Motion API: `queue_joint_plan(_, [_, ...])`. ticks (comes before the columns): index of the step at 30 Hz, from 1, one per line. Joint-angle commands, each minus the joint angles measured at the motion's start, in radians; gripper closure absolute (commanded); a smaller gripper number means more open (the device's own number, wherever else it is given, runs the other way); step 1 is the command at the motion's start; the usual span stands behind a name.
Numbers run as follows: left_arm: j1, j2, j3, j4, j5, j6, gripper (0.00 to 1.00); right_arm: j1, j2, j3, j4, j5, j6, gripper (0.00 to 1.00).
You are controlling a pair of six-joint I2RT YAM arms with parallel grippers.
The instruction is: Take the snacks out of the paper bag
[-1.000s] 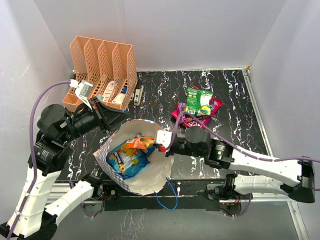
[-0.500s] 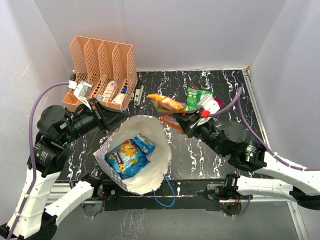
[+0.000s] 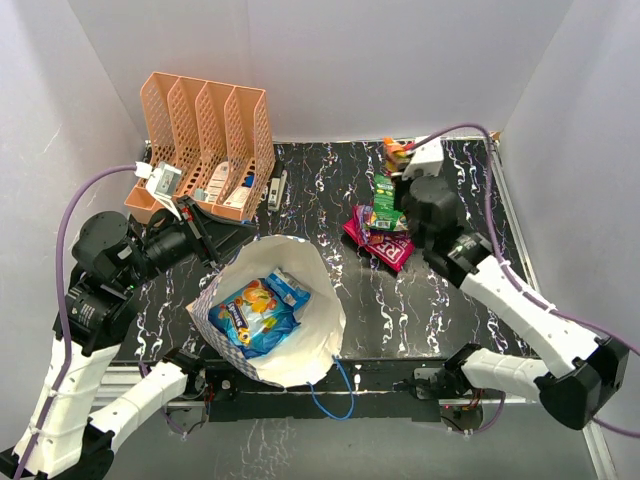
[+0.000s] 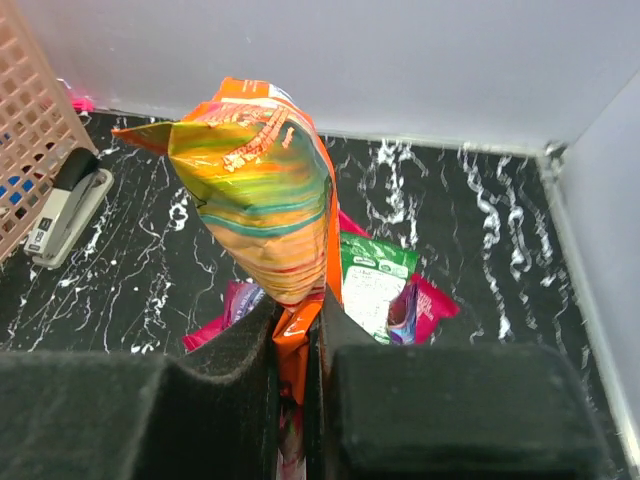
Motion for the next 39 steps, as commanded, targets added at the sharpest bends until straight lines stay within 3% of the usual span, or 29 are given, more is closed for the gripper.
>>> queue_joint_plan(1, [-0.002,-0.005,0.021,0.045,0.025,-0.019,1.00,-0.242,-0.010,0.063,-0.006,-0.443,0.317,0.93])
queue_joint_plan(6, [-0.002,0.009,0.033,0.043,0.036,-0.021,1.00,-0.498,0.061,0.018,0.093,-0.850,0.600,0.93])
queue_joint_plan(15, [-0.002,0.010,0.022,0.048,0.045,-0.028,1.00,-0.784,0.231,-0.063,0.298,-1.256,1.011,0.93])
queue_joint_plan(27, [-0.002,0.024,0.014,0.070,0.061,-0.039,1.00,-0.823,0.396,-0.129,0.437,-1.397,1.126,0.92])
queue_joint_plan(39, [-0.002,0.038,0.012,0.070,0.070,-0.036,1.00,-0.849,0.488,-0.193,0.474,-1.425,1.084,0.88])
